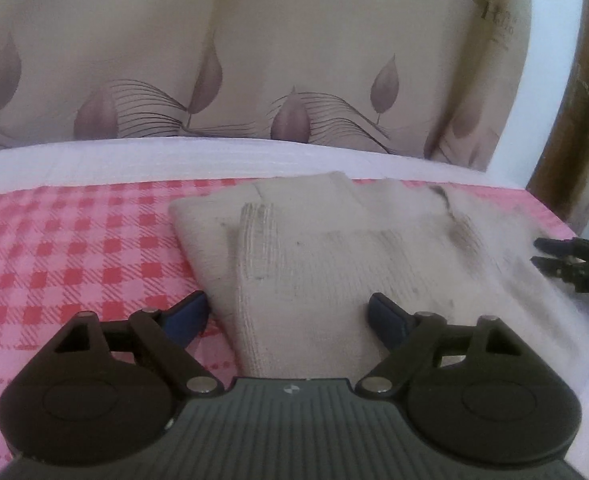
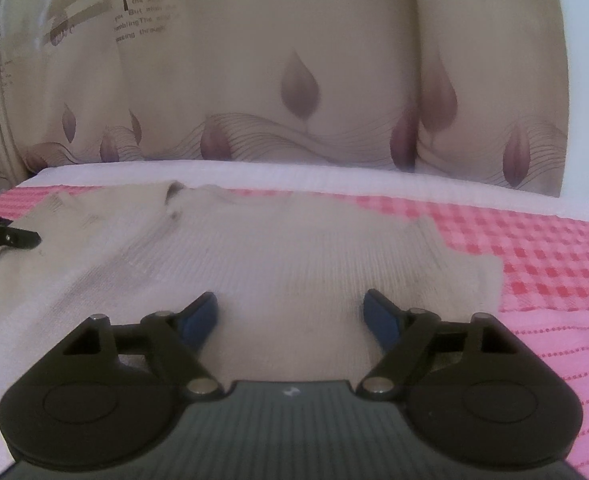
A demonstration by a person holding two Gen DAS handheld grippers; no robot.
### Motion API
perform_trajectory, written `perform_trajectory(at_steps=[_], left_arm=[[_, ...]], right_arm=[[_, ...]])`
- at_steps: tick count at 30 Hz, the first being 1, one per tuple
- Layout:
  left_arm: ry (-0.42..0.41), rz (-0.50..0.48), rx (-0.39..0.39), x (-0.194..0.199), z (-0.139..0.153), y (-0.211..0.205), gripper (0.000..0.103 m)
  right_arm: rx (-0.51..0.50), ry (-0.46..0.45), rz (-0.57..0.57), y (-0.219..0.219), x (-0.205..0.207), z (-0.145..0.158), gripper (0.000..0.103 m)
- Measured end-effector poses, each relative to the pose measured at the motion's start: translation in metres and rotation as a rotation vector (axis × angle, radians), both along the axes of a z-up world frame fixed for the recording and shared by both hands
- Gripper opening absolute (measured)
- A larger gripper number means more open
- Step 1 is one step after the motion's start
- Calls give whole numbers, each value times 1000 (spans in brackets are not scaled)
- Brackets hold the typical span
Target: Fold small clothes
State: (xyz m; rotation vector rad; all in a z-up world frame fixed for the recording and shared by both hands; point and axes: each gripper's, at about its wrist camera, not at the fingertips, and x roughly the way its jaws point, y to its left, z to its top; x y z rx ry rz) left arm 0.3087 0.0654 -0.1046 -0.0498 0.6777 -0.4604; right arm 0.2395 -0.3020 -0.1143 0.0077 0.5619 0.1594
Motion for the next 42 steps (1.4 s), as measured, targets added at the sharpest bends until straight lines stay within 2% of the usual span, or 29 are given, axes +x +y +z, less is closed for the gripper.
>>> perform_trajectory(at_steps=[13,20,35,42], left_arm=[[-5,3,-2,-1,0,1,85],[-6,2,-1,0,0,2,85],[-5,7,14,2,-1,2,91],[2,-19,26,5,-2,1,99]], right_arm=[[-40,8,-19,4,3,-1,89],[-81,18,-35,8,6,-2,97],[-86,26,-33,9,7,-2,99],[-81,27,-31,9,6,-1,100]])
